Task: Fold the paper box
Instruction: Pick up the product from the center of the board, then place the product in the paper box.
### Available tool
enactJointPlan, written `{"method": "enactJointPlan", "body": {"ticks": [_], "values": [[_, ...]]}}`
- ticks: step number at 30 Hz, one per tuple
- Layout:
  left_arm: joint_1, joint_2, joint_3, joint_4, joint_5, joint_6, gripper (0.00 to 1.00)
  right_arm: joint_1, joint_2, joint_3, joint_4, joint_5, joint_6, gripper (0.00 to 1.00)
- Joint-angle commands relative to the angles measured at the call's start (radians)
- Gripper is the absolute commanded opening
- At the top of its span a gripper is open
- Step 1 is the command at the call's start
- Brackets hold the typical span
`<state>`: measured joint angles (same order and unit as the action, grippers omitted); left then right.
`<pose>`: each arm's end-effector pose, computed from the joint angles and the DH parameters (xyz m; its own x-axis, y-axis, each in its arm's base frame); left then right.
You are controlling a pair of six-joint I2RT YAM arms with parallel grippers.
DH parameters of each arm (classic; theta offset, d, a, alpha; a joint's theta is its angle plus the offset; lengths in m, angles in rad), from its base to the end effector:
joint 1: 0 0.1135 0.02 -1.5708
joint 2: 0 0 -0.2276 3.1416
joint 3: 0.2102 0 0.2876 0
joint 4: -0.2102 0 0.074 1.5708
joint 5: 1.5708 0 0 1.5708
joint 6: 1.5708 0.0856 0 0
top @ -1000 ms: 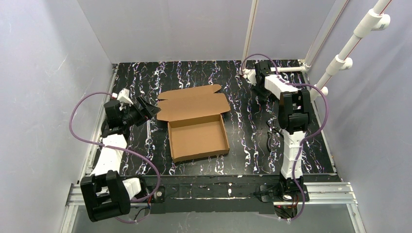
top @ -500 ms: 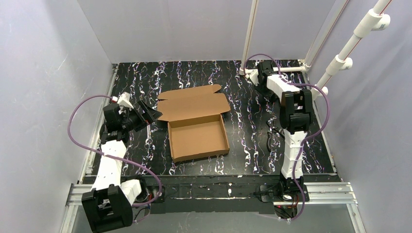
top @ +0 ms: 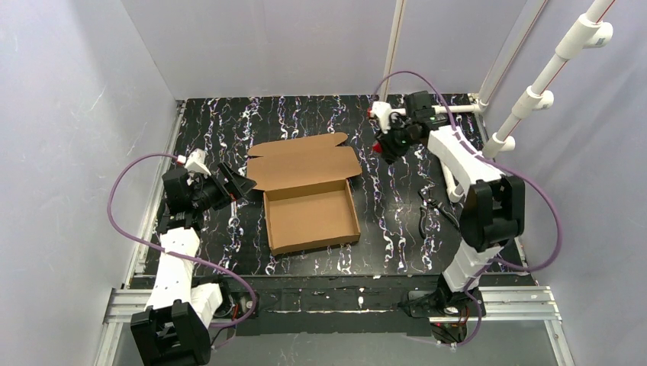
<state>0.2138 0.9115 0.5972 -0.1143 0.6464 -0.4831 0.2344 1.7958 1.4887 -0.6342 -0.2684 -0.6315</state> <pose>0.3003 0.0124 0.2044 -0.5297 -0.4944 -0.6892 0.1355 0.7528 -0.6442 0.4316 0.1264 0.1810 -0.4127 -0.6838 -0.6017 -0.7675 0.6169 -0.1746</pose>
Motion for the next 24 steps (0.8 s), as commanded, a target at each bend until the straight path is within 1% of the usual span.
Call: {"method": "enactJointPlan", "body": {"ticks": [1,3,5,10,12,14,17,18,19,20,22,24], "values": [[0.002,0.006,-0.003,-0.021,0.009,0.009,0.98,0.172,-0.096,-0.001,-0.058,-0.322,0.002,0.17],[0.002,0.016,0.000,-0.033,-0.006,0.005,0.98,0.238,-0.087,0.003,-0.078,-0.370,0.005,0.18],[0.002,0.027,0.009,-0.059,-0.033,-0.006,0.98,0.301,-0.066,0.000,-0.079,-0.378,0.005,0.19],[0.002,0.050,0.013,-0.058,-0.002,-0.012,0.98,0.469,0.010,-0.009,-0.078,-0.252,-0.009,0.21],[0.002,0.056,0.017,-0.069,0.006,-0.012,0.98,0.513,0.041,-0.011,-0.075,-0.214,-0.010,0.23],[0.002,0.060,0.022,-0.079,0.016,-0.010,0.98,0.541,0.065,-0.003,-0.075,-0.168,-0.010,0.33],[0.002,0.057,0.025,-0.089,0.023,-0.009,0.98,0.554,0.081,0.035,-0.104,-0.130,-0.022,0.62],[0.002,0.055,0.027,-0.092,0.025,-0.009,0.98,0.554,0.077,0.053,-0.123,-0.119,-0.031,0.70],[0.002,0.053,0.027,-0.094,0.028,-0.009,0.98,0.554,0.068,0.067,-0.142,-0.105,-0.044,0.77],[0.002,0.049,0.026,-0.095,0.031,-0.011,0.98,0.554,0.057,0.077,-0.162,-0.092,-0.058,0.82],[0.001,0.044,0.026,-0.096,0.042,-0.018,0.98,0.551,0.019,0.084,-0.198,-0.084,-0.095,0.90],[0.002,0.035,0.027,-0.104,0.054,-0.025,0.98,0.540,-0.021,0.079,-0.262,-0.112,-0.151,0.97]]}}
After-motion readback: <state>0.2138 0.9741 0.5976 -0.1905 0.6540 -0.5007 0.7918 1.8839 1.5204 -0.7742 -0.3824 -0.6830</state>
